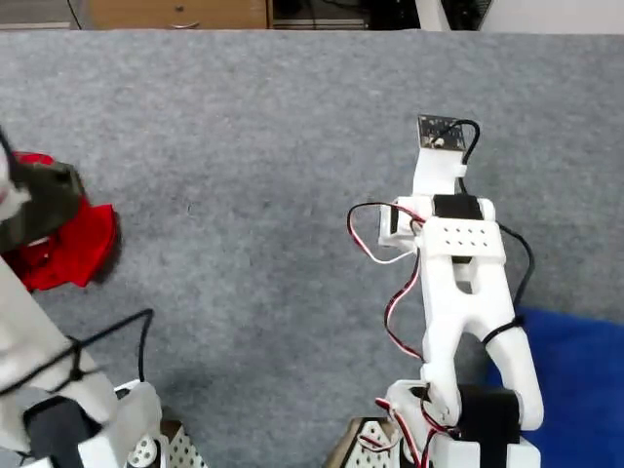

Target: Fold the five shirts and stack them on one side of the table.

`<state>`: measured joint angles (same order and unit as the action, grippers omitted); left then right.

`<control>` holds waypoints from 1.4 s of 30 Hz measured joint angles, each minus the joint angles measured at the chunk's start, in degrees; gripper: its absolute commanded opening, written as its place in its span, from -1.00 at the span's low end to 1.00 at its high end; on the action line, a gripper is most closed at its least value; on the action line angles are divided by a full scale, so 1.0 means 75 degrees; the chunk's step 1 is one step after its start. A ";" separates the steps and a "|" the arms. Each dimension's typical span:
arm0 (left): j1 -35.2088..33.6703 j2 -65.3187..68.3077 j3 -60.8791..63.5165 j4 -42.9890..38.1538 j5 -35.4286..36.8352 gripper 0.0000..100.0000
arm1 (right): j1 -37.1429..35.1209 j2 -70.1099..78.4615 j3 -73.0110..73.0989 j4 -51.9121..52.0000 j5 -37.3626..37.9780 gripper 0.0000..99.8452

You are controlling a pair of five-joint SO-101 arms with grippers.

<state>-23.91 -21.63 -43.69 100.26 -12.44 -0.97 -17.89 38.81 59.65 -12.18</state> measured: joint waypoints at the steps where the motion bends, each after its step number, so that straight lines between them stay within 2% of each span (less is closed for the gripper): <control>1: 0.0270 -0.0082 0.0000 0.0000 0.0141 -0.96 | 0.0000 0.0000 0.0000 -0.0082 0.0000 -0.55; 13: 0.3915 -0.0258 0.0000 0.0000 0.1805 -0.96 | 0.0000 0.0000 0.0527 -0.2579 0.0000 -0.55; 19: 0.5521 0.0258 0.0094 0.0000 0.1981 -0.96 | 0.0000 0.0000 0.1418 -0.4677 -0.0352 -0.55; 25: 0.5884 0.1149 0.0094 0.0000 0.1993 -0.96 | 0.0000 0.0340 0.2122 -0.6318 -0.0363 -0.55; 27: 0.5908 0.1325 0.0094 0.0000 0.2004 -0.96 | 0.0000 0.0715 0.2051 -0.6470 -0.0363 -0.55; 29: 0.6001 0.1371 0.0035 0.0000 0.2016 -0.93 | 0.0000 0.1067 0.1817 -0.6529 -0.0363 -0.55; 35: 0.6435 0.1336 -0.0399 0.0000 0.2004 -0.65 | 0.0000 0.1782 0.1078 -0.6212 -0.0363 -0.55; 42: 0.6412 0.0785 -0.0504 0.0000 0.1993 -0.64 | 0.0000 0.2004 0.0727 -0.5755 -0.0375 -0.55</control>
<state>24.18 -15.74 -47.47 100.26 2.51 -0.97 -2.86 44.26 16.48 -14.99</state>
